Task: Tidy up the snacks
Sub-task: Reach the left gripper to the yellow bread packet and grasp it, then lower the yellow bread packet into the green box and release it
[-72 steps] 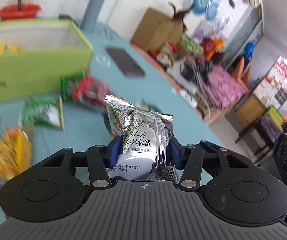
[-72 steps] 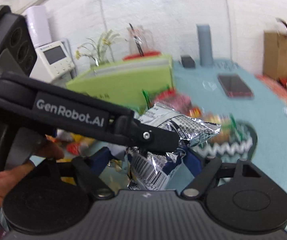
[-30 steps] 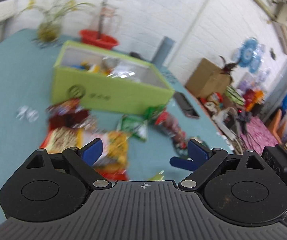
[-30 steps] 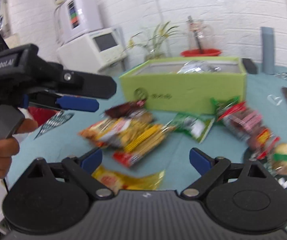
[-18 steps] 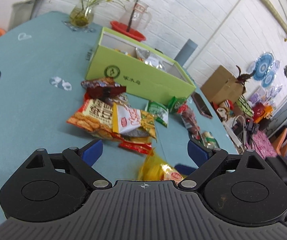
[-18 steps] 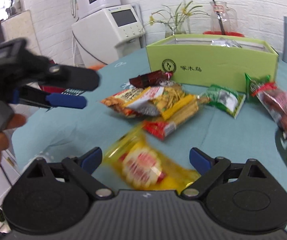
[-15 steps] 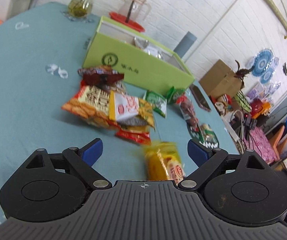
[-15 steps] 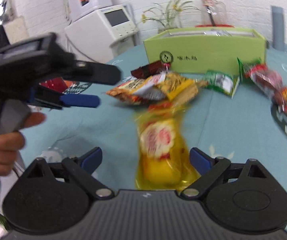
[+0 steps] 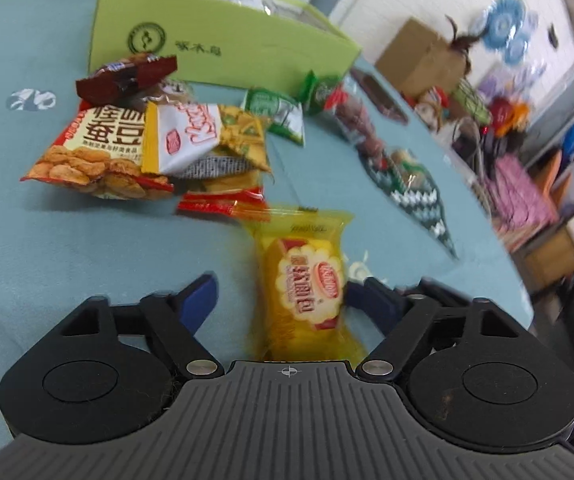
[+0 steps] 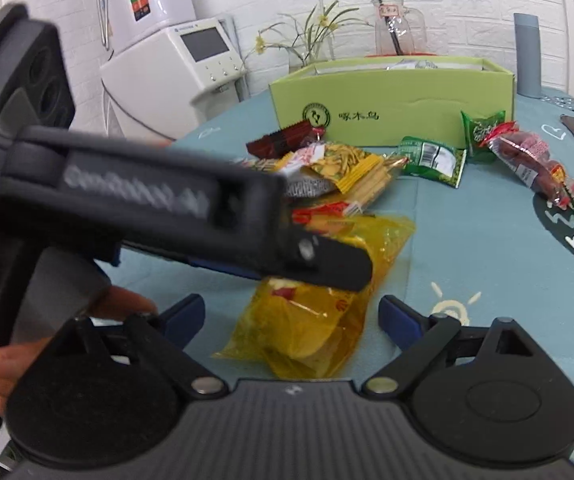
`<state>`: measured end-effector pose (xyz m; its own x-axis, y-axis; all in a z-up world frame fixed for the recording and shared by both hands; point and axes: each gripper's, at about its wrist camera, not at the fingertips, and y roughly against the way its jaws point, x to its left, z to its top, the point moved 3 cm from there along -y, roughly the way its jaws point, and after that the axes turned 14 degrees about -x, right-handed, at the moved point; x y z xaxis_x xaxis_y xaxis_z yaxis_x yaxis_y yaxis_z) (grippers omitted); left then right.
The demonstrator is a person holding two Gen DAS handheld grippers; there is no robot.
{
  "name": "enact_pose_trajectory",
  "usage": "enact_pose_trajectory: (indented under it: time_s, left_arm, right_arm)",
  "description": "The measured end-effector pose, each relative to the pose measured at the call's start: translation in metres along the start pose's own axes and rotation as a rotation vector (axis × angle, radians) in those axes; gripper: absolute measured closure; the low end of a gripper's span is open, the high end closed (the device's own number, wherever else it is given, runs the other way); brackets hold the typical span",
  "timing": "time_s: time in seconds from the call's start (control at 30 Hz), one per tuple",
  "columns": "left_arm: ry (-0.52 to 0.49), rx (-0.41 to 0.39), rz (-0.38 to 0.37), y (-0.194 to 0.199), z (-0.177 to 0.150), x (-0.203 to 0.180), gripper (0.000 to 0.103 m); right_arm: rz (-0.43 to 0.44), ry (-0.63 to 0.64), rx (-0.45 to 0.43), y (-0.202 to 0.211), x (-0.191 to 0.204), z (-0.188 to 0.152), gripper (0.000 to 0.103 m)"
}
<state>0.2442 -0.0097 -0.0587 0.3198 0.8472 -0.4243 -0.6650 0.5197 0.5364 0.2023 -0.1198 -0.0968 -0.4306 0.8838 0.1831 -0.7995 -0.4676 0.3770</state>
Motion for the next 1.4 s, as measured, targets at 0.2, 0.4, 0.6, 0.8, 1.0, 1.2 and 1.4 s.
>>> enact_pose_trajectory:
  time_s: [0.2,0.4,0.6,0.8,1.0,1.2,1.4]
  left_arm:
    - [0.006,0.000,-0.112,0.012,0.006,-0.017,0.086]
    - [-0.050,-0.150,-0.154,0.014,0.078,-0.037,0.084]
    - [-0.057,-0.233,-0.066,-0.026,0.189,0.001,0.084]
    - [-0.003,-0.207,0.057,-0.082,0.240,0.070,0.085]
    - [0.016,-0.166,0.152,-0.122,0.231,0.122,0.083]
    - [-0.038,-0.347,0.194,-0.085,0.233,0.109,0.043]
    - [-0.009,-0.466,0.110,-0.002,0.212,0.067,0.025]
  right_arm:
    - [-0.025,0.056,-0.029,0.021,-0.001,0.018,0.042]
    - [-0.030,0.150,-0.141,0.012,-0.015,0.090,0.036]
    - [0.030,0.200,-0.169,-0.086,-0.042,0.177,0.032]
    - [0.100,0.176,-0.062,-0.190,-0.054,0.205,0.033]
    - [0.126,0.155,0.033,-0.252,-0.056,0.183,0.029]
    - [0.089,0.131,-0.057,-0.221,-0.057,0.192,0.012]
    - [0.068,0.093,-0.226,-0.110,-0.056,0.190,0.010]
